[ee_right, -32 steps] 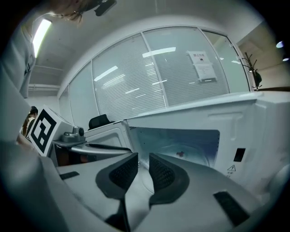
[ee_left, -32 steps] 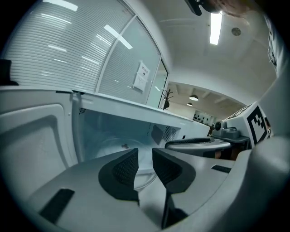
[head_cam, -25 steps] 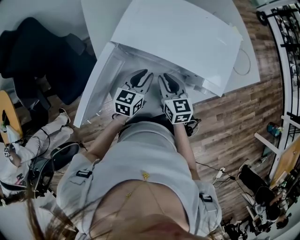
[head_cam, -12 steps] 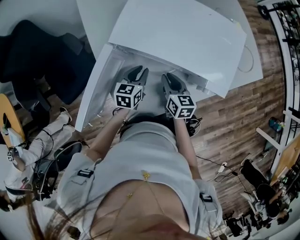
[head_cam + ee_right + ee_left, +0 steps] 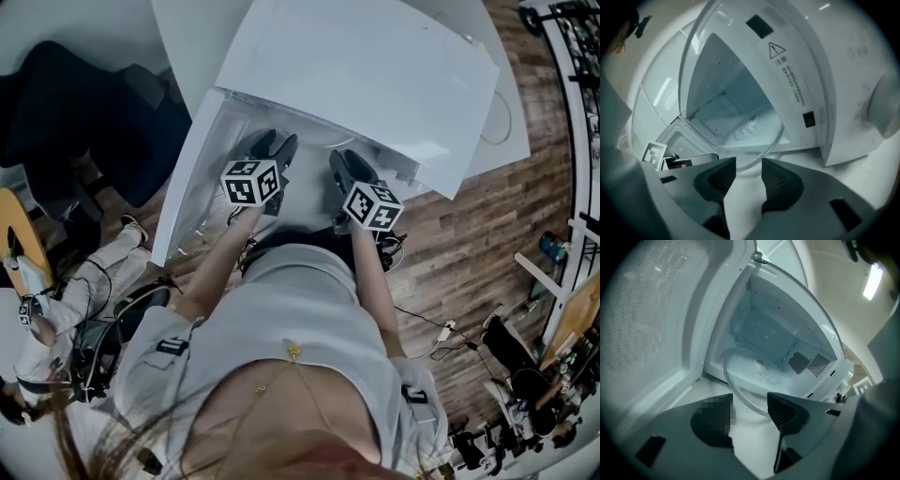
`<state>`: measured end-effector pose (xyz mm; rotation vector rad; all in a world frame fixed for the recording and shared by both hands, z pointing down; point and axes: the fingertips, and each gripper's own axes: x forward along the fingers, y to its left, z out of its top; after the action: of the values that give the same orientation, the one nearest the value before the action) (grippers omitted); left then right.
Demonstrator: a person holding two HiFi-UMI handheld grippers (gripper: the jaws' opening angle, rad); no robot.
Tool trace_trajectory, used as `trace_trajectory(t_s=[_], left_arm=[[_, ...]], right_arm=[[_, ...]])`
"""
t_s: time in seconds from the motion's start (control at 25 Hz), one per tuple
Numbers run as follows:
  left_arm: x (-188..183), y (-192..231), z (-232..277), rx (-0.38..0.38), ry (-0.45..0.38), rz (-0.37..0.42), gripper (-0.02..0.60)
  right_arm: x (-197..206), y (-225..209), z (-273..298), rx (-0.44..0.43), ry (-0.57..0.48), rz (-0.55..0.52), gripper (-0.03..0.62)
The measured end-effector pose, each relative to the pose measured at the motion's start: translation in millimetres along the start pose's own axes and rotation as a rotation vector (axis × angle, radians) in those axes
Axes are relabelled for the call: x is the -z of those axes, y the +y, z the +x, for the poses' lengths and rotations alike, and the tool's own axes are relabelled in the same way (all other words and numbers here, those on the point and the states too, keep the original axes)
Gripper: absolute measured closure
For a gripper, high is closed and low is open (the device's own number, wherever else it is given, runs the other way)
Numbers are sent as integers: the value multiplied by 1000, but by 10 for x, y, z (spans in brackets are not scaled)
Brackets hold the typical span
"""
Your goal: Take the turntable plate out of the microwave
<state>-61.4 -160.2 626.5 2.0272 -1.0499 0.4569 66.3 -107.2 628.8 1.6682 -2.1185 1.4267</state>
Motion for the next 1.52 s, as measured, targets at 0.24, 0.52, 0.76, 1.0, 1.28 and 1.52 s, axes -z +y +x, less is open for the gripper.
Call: trace_trajectory(t_s=[0.24, 0.52, 0.76, 1.0, 1.28, 1.52], left_arm=[[-41, 40, 171, 36, -48, -127, 319], [-53, 27, 338, 105, -65, -221, 319], [-66, 40, 450, 174, -113, -458, 321], [-51, 3, 468, 236, -111, -512, 442], [40, -28, 350, 280, -102, -558, 468], [131, -79, 201, 295, -95, -576, 477]], right_arm=[[-26, -95, 162, -44, -31, 191, 375], [-114, -147, 325, -104, -88, 373, 364], [-76, -100, 447, -172, -75, 434, 440], [-72, -107, 450, -198, -96, 477, 496], [-2, -72, 367, -210, -79, 470, 499], [83, -13, 246, -223, -64, 454, 499]])
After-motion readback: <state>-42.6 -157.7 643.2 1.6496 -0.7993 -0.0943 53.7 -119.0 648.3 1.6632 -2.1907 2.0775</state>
